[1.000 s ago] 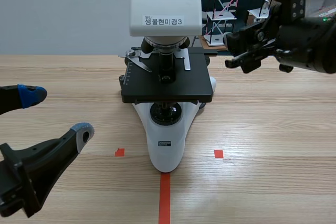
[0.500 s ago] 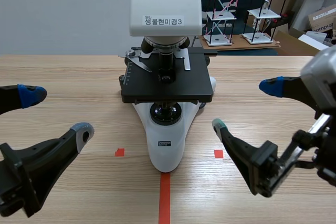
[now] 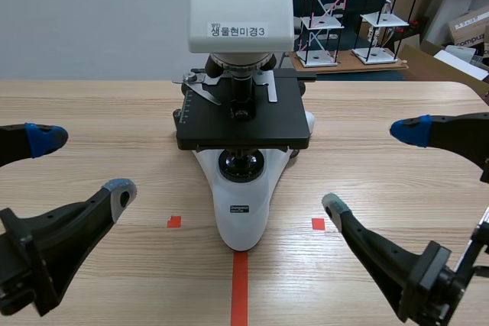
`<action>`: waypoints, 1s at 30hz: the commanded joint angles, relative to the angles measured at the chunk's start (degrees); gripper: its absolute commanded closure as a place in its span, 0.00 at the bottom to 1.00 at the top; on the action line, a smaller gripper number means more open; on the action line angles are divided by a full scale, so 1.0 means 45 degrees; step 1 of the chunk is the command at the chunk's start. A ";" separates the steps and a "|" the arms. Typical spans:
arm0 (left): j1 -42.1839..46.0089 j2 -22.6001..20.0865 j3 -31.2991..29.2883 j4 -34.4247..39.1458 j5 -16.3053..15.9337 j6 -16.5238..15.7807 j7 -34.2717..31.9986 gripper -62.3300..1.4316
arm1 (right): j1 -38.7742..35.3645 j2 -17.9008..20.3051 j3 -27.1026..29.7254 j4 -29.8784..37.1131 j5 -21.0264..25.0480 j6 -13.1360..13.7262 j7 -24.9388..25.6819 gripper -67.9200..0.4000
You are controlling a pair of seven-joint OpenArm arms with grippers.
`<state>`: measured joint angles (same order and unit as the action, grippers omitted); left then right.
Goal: Return to the home posture
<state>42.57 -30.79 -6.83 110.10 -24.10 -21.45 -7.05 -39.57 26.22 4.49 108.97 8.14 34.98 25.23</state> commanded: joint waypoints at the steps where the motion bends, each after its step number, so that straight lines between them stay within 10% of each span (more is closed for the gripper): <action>1: 0.0092 0.0063 -0.0068 0.0078 -0.0117 -0.0019 -0.0160 0.00 | 0.0121 0.0097 0.0015 0.0039 0.0180 0.0015 0.0151 0.04; 30: 0.0092 0.0063 -0.0068 0.0078 -0.0117 -0.0019 -0.0131 0.00 | 0.0155 0.0097 0.0015 0.0049 -0.0053 0.0005 0.0291 0.04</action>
<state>42.57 -30.79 -6.83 110.10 -24.10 -21.45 -7.05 -39.55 26.22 4.49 108.97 7.05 35.18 25.61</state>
